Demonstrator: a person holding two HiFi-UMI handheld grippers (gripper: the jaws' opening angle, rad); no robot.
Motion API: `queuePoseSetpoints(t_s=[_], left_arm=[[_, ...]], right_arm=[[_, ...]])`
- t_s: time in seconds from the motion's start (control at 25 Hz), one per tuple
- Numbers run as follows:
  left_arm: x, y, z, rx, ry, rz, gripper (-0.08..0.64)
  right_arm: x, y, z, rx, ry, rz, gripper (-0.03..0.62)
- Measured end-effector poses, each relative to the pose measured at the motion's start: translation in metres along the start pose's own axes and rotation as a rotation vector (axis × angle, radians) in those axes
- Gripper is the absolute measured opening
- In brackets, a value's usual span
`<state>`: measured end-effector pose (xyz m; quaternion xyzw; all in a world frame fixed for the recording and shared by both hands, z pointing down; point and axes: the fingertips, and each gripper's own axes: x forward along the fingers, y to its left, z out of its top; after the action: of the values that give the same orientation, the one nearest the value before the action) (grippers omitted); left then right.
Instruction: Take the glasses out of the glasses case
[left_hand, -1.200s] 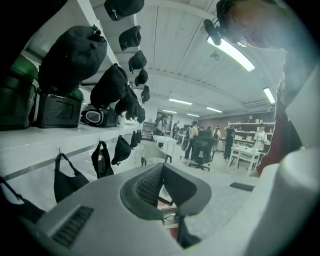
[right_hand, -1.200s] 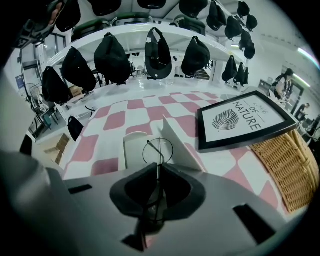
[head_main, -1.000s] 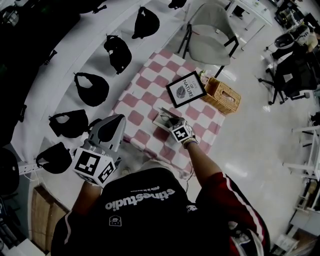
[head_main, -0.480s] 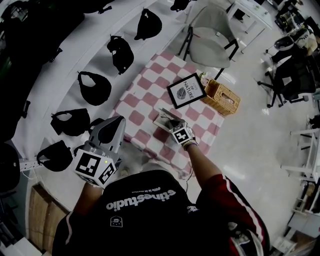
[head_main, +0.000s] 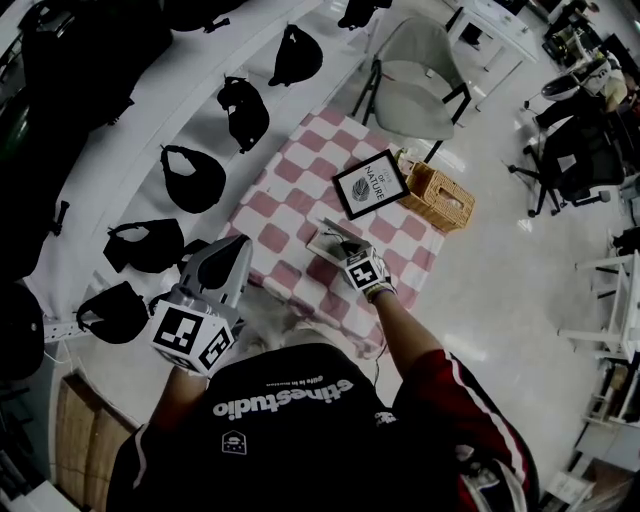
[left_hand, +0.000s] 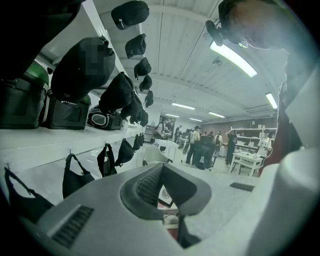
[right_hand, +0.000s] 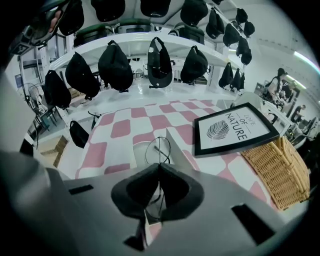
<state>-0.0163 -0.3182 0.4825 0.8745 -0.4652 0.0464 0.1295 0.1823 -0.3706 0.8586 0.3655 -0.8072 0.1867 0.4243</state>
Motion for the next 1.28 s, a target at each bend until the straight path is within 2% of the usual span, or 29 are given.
queuePoseSetpoints(t_s=[0.28,0.96,1.28], left_arm=[[-0.011,0.004,0.012,-0.001,-0.030,-0.014,0.005],[-0.013,-0.016,0.035,0.017,-0.076,-0.126,0.005],[-0.014,-0.023,0.051,0.061,-0.086,-0.165,0.005]], right_arm=[[-0.017,0.004,0.010,0.009,-0.019,-0.028,0.012],[-0.084,0.011,0.033,0.084,-0.120,-0.107,0.012],[-0.114,0.030,0.047,0.153,-0.196,-0.139,0.012]])
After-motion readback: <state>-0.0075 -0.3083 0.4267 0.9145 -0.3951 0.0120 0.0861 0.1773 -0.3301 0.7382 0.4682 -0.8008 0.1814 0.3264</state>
